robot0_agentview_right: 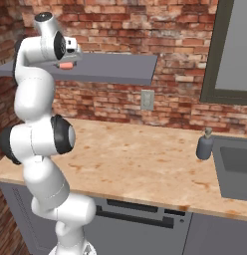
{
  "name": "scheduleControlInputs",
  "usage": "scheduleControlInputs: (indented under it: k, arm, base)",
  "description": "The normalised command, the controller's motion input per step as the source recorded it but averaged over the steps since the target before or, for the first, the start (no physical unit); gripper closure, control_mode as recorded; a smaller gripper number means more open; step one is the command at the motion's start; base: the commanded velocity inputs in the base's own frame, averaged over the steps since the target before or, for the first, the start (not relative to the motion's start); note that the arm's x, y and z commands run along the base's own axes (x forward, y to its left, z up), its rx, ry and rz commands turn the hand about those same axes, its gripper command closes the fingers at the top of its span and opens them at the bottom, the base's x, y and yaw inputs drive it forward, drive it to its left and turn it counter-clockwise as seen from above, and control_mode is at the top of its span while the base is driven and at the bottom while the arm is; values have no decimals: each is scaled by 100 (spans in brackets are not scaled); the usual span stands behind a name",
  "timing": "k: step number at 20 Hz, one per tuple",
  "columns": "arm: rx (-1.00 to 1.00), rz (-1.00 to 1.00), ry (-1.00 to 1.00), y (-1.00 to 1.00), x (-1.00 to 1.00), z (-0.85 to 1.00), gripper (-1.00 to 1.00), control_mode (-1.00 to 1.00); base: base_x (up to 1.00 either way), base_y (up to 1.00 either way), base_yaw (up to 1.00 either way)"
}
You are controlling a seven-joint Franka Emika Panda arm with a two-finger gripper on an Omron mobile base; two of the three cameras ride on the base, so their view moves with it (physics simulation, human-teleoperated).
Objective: Locate and retrieve the bar soap and soap dispenser from the cabinet. Place them next to the sink.
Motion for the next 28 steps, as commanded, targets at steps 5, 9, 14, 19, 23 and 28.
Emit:
scheduleControlInputs:
  k: [5,9,14,19,23,28]
  arm:
    - [2,-8,-7,-75,-40,0,100,-100]
    - [1,-5,-11,-78,-43,11,100,-100]
    - [-1,-10,-12,-73,-27,35,100,-100]
    - [-7,-14,-5,-72,-20,41,100,-100]
    - [-13,-15,-1,-69,-29,23,100,-100]
    - [-12,-14,-2,-68,-38,14,100,-100]
  base:
    - [0,0,0]
    - [0,0,0]
    - [0,0,0]
    - [0,0,0]
    - [0,0,0]
    - [0,0,0]
